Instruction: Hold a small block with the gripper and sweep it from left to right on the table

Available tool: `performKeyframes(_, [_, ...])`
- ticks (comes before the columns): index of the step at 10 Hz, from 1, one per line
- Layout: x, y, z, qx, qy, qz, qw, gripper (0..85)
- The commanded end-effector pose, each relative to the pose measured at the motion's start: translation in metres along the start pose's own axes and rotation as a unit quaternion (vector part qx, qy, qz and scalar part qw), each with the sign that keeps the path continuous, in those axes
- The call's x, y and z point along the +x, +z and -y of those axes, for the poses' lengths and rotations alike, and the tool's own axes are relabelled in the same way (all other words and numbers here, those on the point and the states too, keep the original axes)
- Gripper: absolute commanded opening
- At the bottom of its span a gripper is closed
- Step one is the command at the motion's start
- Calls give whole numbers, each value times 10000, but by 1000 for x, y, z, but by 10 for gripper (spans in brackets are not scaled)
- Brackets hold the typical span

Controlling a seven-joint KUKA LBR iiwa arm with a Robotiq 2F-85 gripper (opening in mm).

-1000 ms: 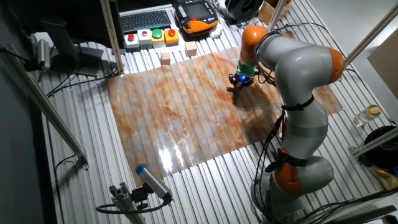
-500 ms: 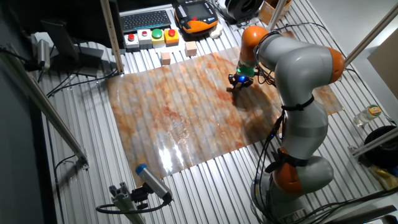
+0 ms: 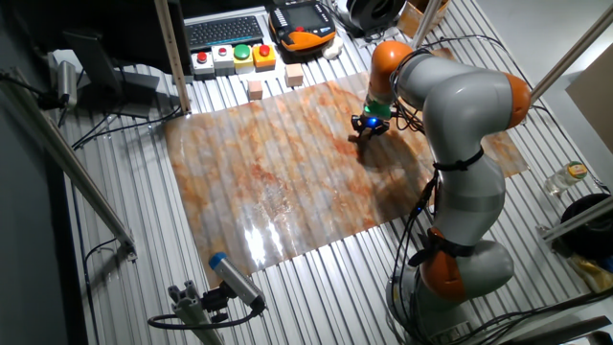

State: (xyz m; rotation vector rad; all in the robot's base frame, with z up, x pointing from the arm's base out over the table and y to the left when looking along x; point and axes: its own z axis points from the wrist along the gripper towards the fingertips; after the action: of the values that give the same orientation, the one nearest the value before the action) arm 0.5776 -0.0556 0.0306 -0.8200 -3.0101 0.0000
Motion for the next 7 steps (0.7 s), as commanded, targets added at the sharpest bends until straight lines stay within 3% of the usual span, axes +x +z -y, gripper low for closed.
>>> performKeyframes(1, [0,0,0,-3,-2,-23,10000,0])
performKeyframes(2, [0,0,0,-88,6,-99,9999,0])
performKeyframes(4, [0,0,0,34,-201,-72,9998,0])
performKeyframes(7, [0,0,0,-81,-369,-148,9992,0])
